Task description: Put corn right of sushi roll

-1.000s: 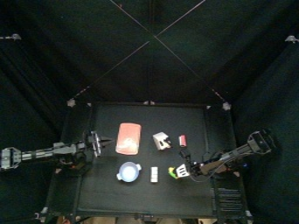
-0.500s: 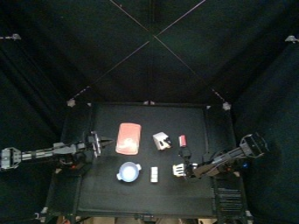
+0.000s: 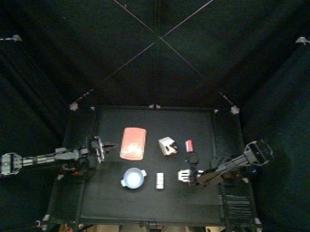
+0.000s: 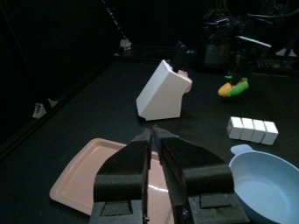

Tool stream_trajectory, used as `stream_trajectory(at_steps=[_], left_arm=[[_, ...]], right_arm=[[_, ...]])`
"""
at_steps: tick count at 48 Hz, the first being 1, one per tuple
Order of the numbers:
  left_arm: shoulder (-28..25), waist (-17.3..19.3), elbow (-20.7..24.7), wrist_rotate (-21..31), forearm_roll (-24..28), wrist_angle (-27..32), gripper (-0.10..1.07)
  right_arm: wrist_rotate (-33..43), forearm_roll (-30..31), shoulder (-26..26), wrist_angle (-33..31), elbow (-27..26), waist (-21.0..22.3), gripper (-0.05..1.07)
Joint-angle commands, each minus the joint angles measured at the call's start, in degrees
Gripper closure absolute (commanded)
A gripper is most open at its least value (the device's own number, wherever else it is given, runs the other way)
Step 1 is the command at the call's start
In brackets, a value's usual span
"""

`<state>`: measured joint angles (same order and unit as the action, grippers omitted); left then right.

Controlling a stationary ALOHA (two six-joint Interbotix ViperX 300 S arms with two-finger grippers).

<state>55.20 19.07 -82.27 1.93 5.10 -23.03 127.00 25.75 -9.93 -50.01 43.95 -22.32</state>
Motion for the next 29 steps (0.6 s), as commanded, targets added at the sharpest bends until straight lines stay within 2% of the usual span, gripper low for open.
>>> stream_trajectory(at_steps=[1, 12, 29], left_arm=[[-0.4, 0.2, 0.8, -0.1, -0.1, -0.4, 0.43], [-0.4, 0.1, 0.6, 0.0, 0.0, -0.5, 0.43], [-0.4, 0.1, 0.6, 0.0, -0.1, -0.5, 0.43]], right_arm=[[0.2, -0.4, -0.4, -0.1, -0.4, 0.1, 0.32], [0.2, -0.6, 0.1, 0.1, 0.2, 0.1, 0.31], [-0.1, -0.4, 1.2, 2.4, 0.5, 0.3, 0.12]])
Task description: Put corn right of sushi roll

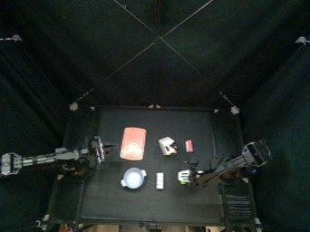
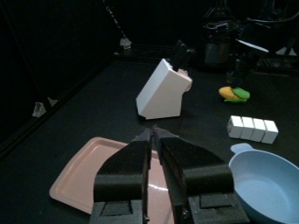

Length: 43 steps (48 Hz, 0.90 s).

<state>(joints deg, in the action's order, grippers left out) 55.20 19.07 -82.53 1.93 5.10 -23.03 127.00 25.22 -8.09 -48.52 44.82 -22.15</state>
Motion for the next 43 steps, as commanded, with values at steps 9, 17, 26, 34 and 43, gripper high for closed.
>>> stream_trajectory(at_steps=[9, 17, 26, 34, 43], left_arm=[[-0.4, 0.2, 0.9, 0.0, -0.1, -0.5, 0.43], [-0.4, 0.2, 0.8, 0.0, -0.1, -0.5, 0.43], [-0.3, 0.2, 0.8, 0.0, 0.0, -0.5, 0.43], [-0.3, 0.1, 0.9, -0.1, 0.0, -0.5, 0.43], [-0.4, 0.1, 0.9, -0.1, 0.0, -0.4, 0.43]], right_arm=[[-0.2, 0.1, -0.6, 1.9, 0.2, 0.2, 0.11], [-0.7, 0.0, -0.7, 2.1, 0.4, 0.1, 0.11], [-1.1, 0.3, -1.4, 2.2, 0.4, 0.2, 0.11], [-1.8, 0.3, -5.1, 2.2, 1.2, 0.1, 0.11], [-4.5, 0.2, -10.4, 2.3, 1.7, 0.1, 0.11]])
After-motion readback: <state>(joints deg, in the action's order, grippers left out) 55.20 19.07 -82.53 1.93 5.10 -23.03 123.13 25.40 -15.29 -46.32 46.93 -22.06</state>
